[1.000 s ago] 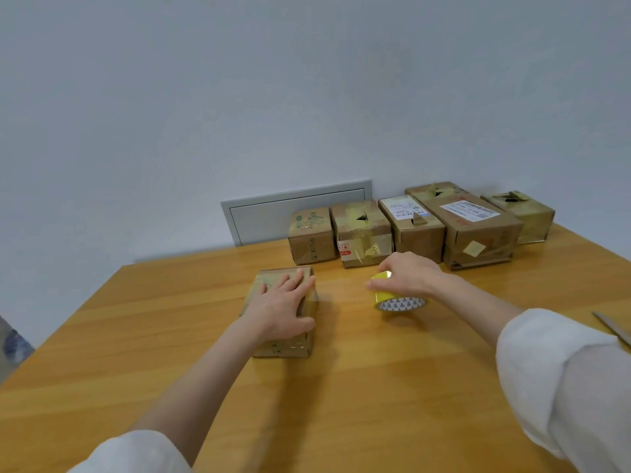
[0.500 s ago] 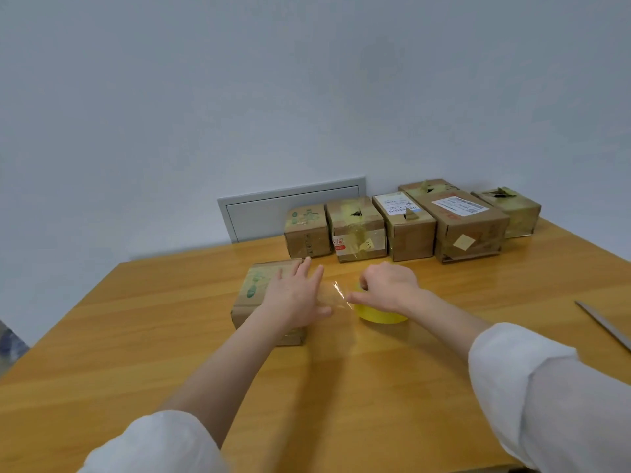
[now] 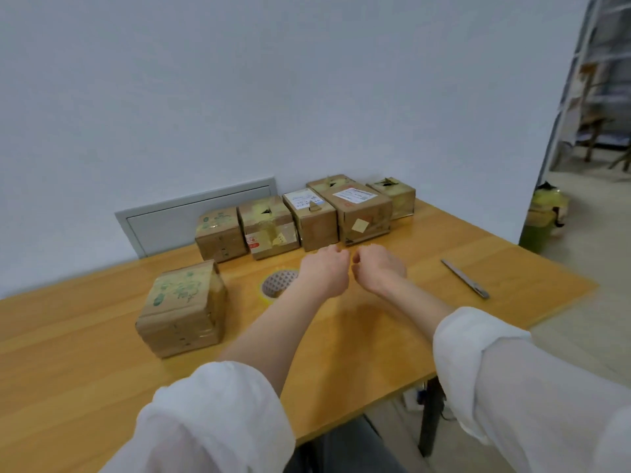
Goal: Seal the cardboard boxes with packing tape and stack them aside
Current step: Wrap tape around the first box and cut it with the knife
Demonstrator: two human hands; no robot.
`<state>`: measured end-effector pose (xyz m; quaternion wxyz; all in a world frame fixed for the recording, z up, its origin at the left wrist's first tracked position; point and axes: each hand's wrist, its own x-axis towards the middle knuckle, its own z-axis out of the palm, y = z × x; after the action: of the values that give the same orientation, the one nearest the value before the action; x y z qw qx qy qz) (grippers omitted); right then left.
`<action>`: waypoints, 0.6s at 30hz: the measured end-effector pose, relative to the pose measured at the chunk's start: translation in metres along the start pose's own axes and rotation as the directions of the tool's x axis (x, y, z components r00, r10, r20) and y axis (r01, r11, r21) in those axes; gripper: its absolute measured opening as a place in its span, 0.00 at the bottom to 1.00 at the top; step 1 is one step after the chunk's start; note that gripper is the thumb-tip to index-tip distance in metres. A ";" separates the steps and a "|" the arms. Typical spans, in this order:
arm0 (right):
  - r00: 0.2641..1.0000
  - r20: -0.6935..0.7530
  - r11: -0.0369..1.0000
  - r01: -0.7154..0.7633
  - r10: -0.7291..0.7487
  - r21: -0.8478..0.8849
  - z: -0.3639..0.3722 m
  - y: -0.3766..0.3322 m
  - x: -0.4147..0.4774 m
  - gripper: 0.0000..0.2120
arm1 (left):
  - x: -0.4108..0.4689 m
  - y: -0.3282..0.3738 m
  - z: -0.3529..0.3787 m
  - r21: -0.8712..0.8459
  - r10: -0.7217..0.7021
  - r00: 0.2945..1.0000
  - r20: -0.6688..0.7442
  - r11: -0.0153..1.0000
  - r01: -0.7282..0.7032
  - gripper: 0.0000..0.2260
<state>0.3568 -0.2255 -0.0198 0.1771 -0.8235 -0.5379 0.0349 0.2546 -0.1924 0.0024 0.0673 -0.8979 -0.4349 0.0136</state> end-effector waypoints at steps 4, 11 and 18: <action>0.992 0.020 0.992 -0.123 0.123 -0.007 -0.006 0.039 -0.004 0.14 | 0.012 0.043 0.000 0.000 0.074 0.997 0.014 0.997 -0.074 0.20; 0.938 0.063 0.912 -0.314 0.341 -0.264 -0.012 0.105 -0.003 0.17 | 0.025 0.083 0.002 0.016 0.151 0.987 0.046 0.988 -0.152 0.20; 0.925 0.080 0.914 -0.349 0.371 -0.207 -0.003 0.115 0.006 0.19 | 0.028 0.067 0.007 0.011 0.141 0.988 0.056 0.990 -0.142 0.20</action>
<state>0.4601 -0.2625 -0.0542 0.0567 -0.9180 -0.3871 0.0643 0.3238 -0.2109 -0.0128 0.0609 -0.9251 -0.3718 0.0466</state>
